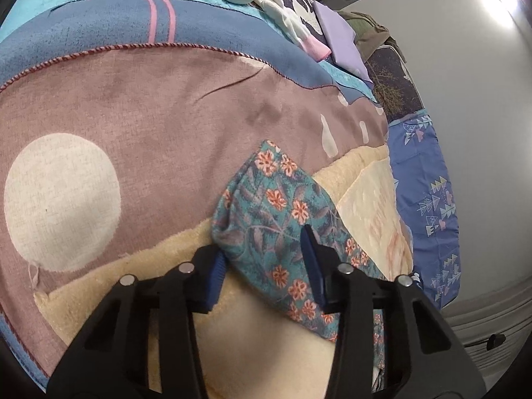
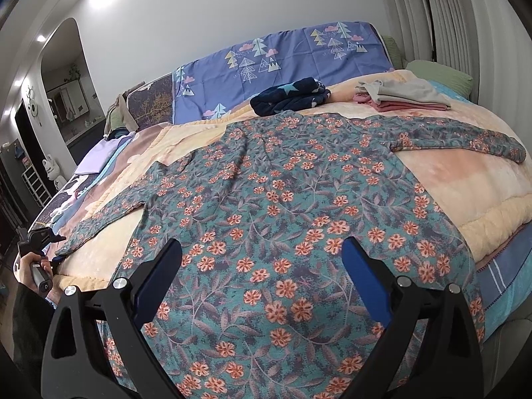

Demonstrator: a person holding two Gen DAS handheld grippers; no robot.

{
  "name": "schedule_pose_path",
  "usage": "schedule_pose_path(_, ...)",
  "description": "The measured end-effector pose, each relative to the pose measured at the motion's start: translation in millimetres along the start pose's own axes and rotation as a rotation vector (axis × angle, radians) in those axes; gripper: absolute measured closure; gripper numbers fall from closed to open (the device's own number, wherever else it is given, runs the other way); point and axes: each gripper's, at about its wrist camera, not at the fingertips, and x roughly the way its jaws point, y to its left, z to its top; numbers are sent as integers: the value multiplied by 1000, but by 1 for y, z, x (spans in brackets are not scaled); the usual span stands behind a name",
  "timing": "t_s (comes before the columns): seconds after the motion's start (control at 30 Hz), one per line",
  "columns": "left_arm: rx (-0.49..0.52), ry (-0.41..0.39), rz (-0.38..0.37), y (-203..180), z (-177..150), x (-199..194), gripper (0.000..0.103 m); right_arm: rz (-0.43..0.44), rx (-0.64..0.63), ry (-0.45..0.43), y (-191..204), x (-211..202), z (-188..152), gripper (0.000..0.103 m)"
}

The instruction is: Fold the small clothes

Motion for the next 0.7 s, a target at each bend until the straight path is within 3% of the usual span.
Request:
schedule_pose_path(0.1, 9, 1, 21, 2, 4, 3, 95, 7, 0, 2, 0, 0, 0, 6)
schedule_pose_path(0.23, 17, 6, -22, 1, 9, 2, 97, 80, 47, 28, -3, 4, 8, 6)
schedule_pose_path(0.37, 65, -1, -61, -18, 9, -5, 97, 273, 131, 98, 0, 19, 30, 6)
schedule_pose_path(0.57, 152, -5, -145, -60, -1, -19, 97, 551, 135, 231, 44, 52, 65, 6)
schedule_pose_path(0.7, 219, 16, -209, -94, -18, -24, 97, 654, 97, 300, 77, 68, 82, 6)
